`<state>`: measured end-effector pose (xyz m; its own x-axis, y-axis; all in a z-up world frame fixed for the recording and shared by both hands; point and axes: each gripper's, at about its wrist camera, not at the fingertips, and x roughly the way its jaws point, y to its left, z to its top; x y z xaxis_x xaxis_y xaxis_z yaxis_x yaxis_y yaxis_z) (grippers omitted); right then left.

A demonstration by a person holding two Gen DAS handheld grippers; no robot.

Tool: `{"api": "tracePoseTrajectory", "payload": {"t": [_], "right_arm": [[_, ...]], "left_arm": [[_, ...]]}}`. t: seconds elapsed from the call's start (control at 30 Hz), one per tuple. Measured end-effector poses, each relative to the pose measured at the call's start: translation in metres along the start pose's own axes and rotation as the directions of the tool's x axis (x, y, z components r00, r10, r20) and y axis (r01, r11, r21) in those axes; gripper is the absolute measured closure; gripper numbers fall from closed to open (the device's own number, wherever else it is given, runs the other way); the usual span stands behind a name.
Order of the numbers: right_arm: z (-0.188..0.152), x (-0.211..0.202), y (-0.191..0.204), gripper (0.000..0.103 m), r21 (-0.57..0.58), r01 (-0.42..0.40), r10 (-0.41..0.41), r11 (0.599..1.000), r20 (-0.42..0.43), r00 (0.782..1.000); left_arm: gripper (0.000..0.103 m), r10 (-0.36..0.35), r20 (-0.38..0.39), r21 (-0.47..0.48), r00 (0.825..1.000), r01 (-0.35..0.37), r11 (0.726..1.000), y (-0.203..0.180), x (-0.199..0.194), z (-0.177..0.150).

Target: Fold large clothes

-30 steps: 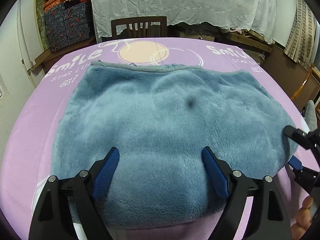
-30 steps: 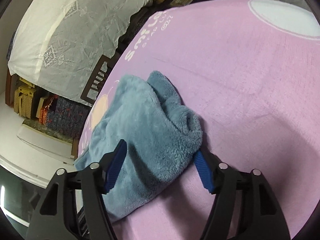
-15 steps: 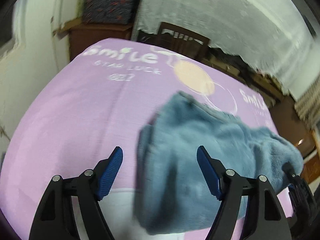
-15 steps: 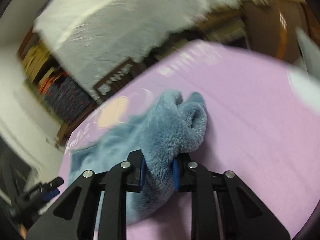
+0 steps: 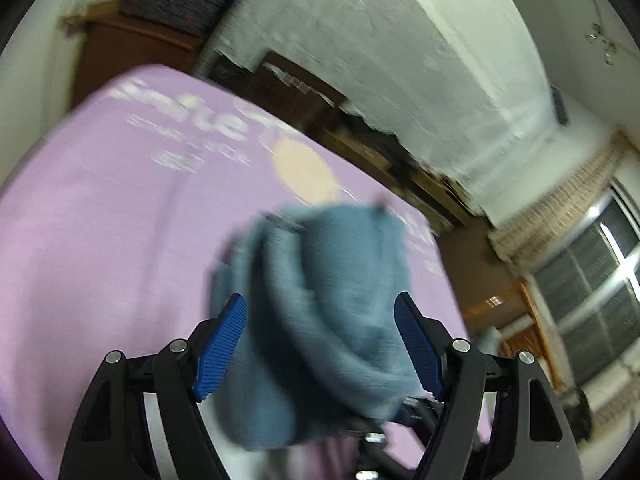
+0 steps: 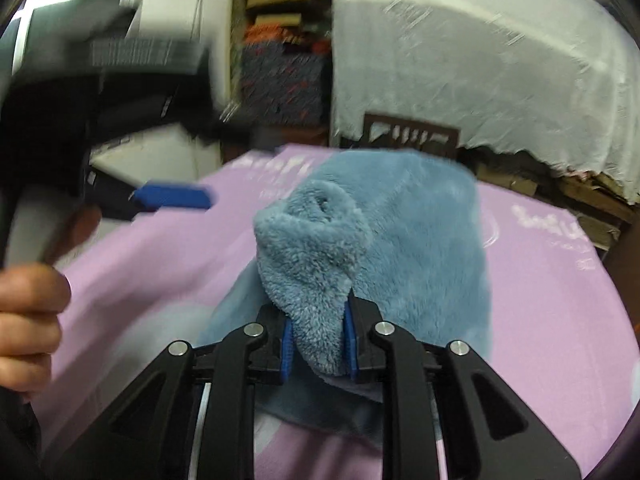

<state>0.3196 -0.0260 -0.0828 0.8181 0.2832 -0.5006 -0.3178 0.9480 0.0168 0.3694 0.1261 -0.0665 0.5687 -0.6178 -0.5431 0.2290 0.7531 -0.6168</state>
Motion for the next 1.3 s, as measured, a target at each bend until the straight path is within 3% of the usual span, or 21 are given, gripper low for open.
{"api": "tracePoseTrajectory", "payload": {"t": [0.13, 0.27, 0.33, 0.4, 0.47, 0.5, 0.57, 0.7, 0.77, 1.0, 1.17, 1.23, 1.3], "right_arm": [[0.000, 0.002, 0.004, 0.084, -0.018, 0.003, -0.003, 1.000, -0.001, 1.000], [-0.004, -0.004, 0.006, 0.084, -0.043, 0.009, -0.009, 0.999, 0.008, 1.000], [-0.007, -0.009, 0.010, 0.084, -0.053, 0.005, -0.005, 0.999, 0.014, 1.000], [-0.009, -0.017, 0.018, 0.084, -0.071, -0.005, 0.007, 0.997, 0.029, 1.000], [-0.006, -0.021, 0.022, 0.084, -0.089, -0.012, 0.016, 0.996, 0.042, 0.999], [-0.002, -0.024, 0.027, 0.084, -0.109, -0.014, 0.020, 0.994, 0.056, 0.998], [0.002, -0.025, 0.038, 0.084, -0.147, -0.029, 0.038, 0.989, 0.058, 0.998], [-0.005, -0.002, 0.050, 0.084, -0.162, -0.068, 0.061, 0.984, -0.050, 0.997], [-0.015, 0.008, 0.053, 0.083, -0.157, -0.089, 0.075, 0.984, -0.092, 0.993], [-0.015, 0.003, 0.048, 0.075, -0.150, -0.158, 0.138, 0.976, -0.137, 0.981], [-0.010, -0.026, 0.008, 0.074, -0.017, -0.297, 0.293, 0.955, -0.120, 0.948], [-0.005, -0.048, -0.008, 0.074, 0.010, -0.289, 0.289, 0.957, -0.063, 0.955], [0.003, -0.065, -0.025, 0.074, 0.030, -0.280, 0.280, 0.960, -0.006, 0.960]], "left_arm": [[0.027, -0.028, -0.076, 0.032, 0.997, 0.031, 0.999, -0.012, 0.022, -0.010], [0.027, -0.027, -0.102, 0.024, 0.994, 0.029, 0.999, -0.013, 0.036, -0.018], [0.029, -0.025, -0.088, 0.017, 0.996, 0.027, 1.000, -0.010, 0.037, -0.018], [0.044, -0.024, -0.066, 0.011, 0.998, 0.024, 1.000, -0.007, 0.036, -0.016], [0.048, -0.041, -0.022, 0.013, 0.999, 0.041, 0.999, -0.006, 0.022, -0.011], [0.049, -0.008, 0.007, 0.042, 1.000, 0.008, 0.999, -0.008, 0.013, -0.010], [0.049, 0.040, 0.017, 0.058, 0.999, -0.041, 0.997, -0.006, 0.007, -0.008], [0.049, 0.118, -0.083, -0.019, 0.990, -0.120, 0.993, 0.028, 0.030, -0.008], [0.047, 0.116, -0.124, -0.059, 0.985, -0.124, 0.991, 0.045, 0.039, -0.011], [0.034, 0.151, -0.116, -0.038, 0.982, -0.157, 0.987, 0.050, 0.039, -0.013], [0.037, 0.183, -0.047, -0.042, 0.982, -0.185, 0.982, 0.048, 0.022, -0.009], [0.039, 0.198, 0.023, -0.035, 0.980, -0.197, 0.980, 0.042, 0.004, -0.006], [0.039, 0.169, 0.087, -0.031, 0.982, -0.166, 0.986, 0.035, -0.014, -0.003]]}}
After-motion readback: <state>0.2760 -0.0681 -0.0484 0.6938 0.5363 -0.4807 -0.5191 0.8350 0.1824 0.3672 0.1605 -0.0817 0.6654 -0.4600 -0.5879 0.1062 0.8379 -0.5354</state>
